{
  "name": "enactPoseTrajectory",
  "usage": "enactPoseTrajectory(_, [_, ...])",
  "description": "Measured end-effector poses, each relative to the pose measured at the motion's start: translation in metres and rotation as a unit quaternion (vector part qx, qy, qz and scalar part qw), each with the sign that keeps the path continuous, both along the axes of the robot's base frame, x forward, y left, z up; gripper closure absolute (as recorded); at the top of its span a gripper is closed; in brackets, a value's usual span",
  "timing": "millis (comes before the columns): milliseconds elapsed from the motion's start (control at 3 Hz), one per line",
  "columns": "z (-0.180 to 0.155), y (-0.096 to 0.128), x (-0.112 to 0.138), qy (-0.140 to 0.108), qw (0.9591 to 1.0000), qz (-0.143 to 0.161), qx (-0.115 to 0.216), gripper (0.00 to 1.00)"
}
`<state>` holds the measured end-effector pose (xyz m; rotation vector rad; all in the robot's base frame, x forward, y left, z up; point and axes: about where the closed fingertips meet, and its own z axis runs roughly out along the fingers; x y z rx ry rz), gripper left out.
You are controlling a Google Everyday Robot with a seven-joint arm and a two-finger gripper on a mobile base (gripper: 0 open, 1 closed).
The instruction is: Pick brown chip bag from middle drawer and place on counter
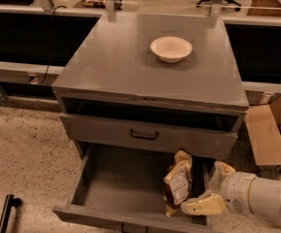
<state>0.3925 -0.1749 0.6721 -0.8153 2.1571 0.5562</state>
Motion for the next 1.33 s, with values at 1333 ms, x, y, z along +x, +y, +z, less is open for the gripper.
enactPoseTrajectory(1333, [-0.141, -0.021, 0.084, -0.143, 0.9822, -0.121, -0.012, 0.00])
